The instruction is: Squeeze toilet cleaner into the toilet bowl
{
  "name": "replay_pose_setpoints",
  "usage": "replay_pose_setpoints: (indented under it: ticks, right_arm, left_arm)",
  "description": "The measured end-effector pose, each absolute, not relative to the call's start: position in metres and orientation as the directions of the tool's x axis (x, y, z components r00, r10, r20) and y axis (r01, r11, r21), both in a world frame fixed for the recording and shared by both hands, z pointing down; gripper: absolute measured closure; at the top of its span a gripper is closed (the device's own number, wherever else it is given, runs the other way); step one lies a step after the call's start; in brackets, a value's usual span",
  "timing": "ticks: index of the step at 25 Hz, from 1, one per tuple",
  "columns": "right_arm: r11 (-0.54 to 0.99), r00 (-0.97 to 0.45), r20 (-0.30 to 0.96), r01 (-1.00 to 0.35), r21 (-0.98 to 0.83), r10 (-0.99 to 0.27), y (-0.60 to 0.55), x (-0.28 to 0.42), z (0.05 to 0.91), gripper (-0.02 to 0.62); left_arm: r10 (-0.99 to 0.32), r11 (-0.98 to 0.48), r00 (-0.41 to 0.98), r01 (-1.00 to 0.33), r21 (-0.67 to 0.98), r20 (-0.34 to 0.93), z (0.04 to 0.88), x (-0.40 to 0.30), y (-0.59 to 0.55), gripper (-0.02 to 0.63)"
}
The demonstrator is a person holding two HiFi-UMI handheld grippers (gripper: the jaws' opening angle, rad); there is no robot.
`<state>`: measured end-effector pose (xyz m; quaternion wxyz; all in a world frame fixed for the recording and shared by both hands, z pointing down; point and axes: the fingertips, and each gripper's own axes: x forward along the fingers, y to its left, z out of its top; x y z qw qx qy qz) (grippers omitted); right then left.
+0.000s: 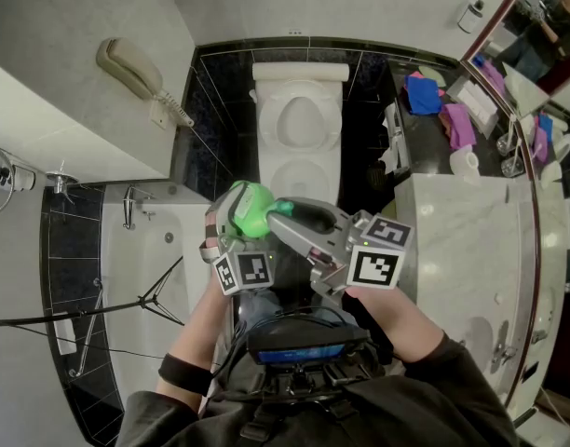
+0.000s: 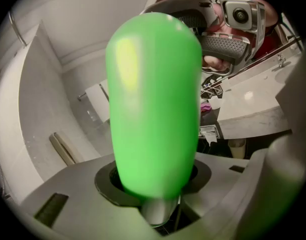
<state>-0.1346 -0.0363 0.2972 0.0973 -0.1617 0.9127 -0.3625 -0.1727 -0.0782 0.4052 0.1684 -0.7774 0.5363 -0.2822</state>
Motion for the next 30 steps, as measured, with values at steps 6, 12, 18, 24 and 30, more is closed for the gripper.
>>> replay_pose_setpoints:
  ticks: [6,12,18,24,30]
  right_arm:
    - [0.794,-0.953,-0.109,-0.169,-0.584,-0.283,-0.030,-0.134,0.291,0.446]
    - [0.911,-0.980,-0.147,-0.062,-0.408,-0.133,-0.014,-0.137,0.283,0.446]
    - [0.970,-0.984,-0.148,0.127,-0.209,0.097,0.019,-0.138,0.270,0.446]
    - [0.976,-0.972,-0.136,0.204,-0.075,0.193,0.036,-0.133,0.270,0.446]
    - [0.974,-0.977,-0.129,0.188,-0.127,0.172,0.035,-0.132,0.274,0.441]
  left_arm:
    - [-0.801,-0.597,0.465,-0.667,-0.446,0.377,0.427,-0.153,-0.058,0.414]
    - [-0.521,-0.846,0.721,-0.509,-0.161,0.458,0.434,-0.122,-0.016,0.414]
    - [-0.230,-0.965,0.873,-0.263,0.017,0.431,0.423,-0.099,0.029,0.414]
    - [-0.117,-0.985,0.893,-0.159,0.060,0.435,0.423,-0.094,0.050,0.414]
    - [-0.142,-0.983,0.886,-0.179,0.042,0.441,0.424,-0.095,0.048,0.414]
